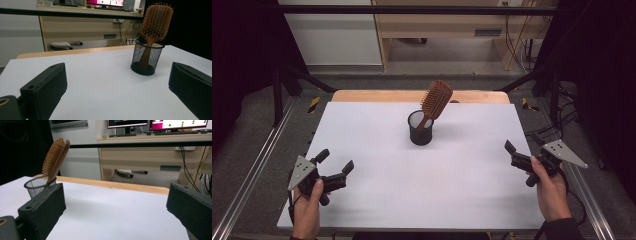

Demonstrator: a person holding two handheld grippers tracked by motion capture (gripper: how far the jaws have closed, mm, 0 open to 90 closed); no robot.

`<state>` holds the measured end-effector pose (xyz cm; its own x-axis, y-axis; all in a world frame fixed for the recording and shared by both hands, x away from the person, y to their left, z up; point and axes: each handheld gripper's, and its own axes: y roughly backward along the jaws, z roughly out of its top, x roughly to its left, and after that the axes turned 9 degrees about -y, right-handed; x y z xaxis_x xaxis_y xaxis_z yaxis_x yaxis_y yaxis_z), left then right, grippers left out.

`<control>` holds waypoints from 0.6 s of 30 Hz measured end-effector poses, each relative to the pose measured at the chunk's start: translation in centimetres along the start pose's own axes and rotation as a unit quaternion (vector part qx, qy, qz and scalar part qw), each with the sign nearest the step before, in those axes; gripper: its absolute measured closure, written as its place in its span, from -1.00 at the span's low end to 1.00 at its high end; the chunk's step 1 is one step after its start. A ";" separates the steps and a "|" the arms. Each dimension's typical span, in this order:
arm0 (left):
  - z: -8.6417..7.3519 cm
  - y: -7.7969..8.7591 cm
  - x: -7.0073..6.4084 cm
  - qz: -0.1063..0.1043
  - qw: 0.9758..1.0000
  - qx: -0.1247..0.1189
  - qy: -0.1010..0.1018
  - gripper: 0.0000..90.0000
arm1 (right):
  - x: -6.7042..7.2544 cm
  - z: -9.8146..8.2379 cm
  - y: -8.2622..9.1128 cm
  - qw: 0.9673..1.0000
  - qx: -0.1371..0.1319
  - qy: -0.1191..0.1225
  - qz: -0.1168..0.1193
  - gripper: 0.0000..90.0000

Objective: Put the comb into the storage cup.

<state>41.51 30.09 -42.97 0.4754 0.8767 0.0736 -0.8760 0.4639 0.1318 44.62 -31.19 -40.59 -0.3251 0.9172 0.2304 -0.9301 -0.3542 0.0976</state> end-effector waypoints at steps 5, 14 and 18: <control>-0.3 0.4 0.6 -0.007 1.000 -0.009 0.023 -0.96 | -0.4 -1.2 0.5 1.000 0.016 0.004 -0.001 -0.95; -0.4 0.8 0.7 -0.004 1.000 -0.007 0.021 -0.96 | -0.3 -2.7 1.2 0.999 0.037 0.010 0.006 -0.94; -0.5 0.9 0.7 -0.005 1.000 -0.006 0.021 -0.96 | -0.2 -3.3 1.4 0.999 0.043 0.012 0.010 -0.94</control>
<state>41.02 31.19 -43.30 0.4800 0.8767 0.0314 -0.8726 0.4734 0.1201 42.84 -31.21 -43.68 -0.3484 0.9135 0.2101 -0.9054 -0.3860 0.1767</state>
